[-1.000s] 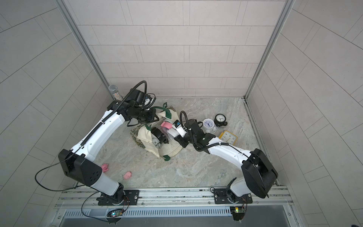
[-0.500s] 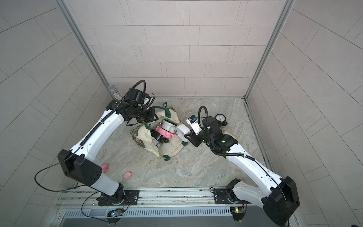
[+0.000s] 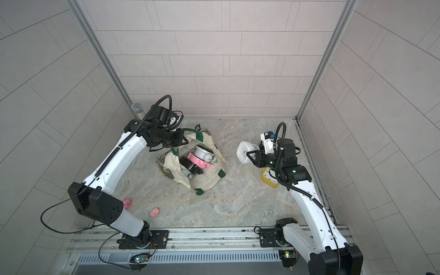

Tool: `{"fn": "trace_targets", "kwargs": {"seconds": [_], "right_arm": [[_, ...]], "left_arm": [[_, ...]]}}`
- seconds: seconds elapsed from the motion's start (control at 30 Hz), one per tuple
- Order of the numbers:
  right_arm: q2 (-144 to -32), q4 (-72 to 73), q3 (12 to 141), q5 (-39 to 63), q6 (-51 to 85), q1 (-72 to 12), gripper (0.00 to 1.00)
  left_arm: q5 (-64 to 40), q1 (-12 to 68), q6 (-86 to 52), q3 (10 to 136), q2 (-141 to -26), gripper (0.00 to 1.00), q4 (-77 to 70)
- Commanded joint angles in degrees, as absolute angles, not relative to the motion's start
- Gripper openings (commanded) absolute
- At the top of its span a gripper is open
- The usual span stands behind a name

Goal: Take the alarm clock out of the canvas bag
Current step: Place the alarm at the center of the board.

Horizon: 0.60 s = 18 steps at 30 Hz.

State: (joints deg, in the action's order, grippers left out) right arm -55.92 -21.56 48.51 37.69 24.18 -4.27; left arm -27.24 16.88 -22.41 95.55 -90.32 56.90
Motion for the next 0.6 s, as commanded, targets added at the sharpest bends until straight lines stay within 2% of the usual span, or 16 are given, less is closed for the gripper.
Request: {"fn": "trace_targets", "kwargs": {"seconds": [0.0,0.33,0.57], "right_arm": [[-57.4,-19.7,45.2,41.1,30.9,-2.2,0.16],[-63.1,-6.0,34.4,44.1,39.9,1.8,0.17],[-70.2,-3.4,33.4,46.9,42.3,3.4,0.17]], "left_arm": [[-29.1,16.6,-22.0,98.5,-88.9,0.0,56.5],[-29.5,16.6,-21.8,97.7,-88.8,0.0,56.2],[-29.8,16.6,-22.0,96.0,-88.1,0.0,55.6]]}}
